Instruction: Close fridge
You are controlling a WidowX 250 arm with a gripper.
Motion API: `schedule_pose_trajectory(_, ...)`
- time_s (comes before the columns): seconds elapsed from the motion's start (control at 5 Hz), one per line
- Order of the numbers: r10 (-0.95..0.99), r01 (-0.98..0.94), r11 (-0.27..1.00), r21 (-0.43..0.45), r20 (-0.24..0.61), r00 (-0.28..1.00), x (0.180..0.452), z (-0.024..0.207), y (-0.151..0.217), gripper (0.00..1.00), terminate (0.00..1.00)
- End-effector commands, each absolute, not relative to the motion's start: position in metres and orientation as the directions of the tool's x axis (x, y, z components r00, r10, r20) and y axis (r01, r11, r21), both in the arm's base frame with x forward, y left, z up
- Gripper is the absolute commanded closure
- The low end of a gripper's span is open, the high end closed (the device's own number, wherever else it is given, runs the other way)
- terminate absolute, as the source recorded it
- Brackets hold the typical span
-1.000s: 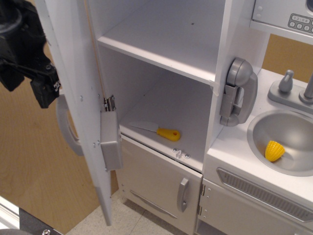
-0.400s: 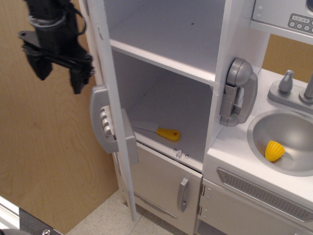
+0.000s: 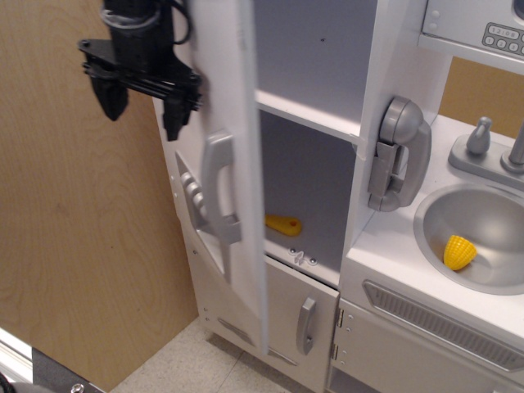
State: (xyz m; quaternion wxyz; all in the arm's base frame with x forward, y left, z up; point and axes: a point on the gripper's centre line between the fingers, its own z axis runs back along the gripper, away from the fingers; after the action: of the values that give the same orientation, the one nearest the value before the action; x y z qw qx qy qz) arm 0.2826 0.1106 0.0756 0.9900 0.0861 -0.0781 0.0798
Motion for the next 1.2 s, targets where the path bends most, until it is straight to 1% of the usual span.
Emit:
schedule_pose_trajectory(0.0, 0.103, -0.140, 0.980, 0.141, 0.245, 0.964, 0.310, 0.082, 0.103, 0.00, 0.00)
schedule_pose_trajectory(0.4, 0.147, -0.188, 0.975, 0.119, 0.290, 0.946, 0.330, 0.086, 0.104, 0.00, 0.00)
schedule_pose_trajectory(1.0, 0.188, -0.225, 0.970, 0.094, 0.300, 0.935, 0.350, 0.089, 0.101, 0.00, 0.00)
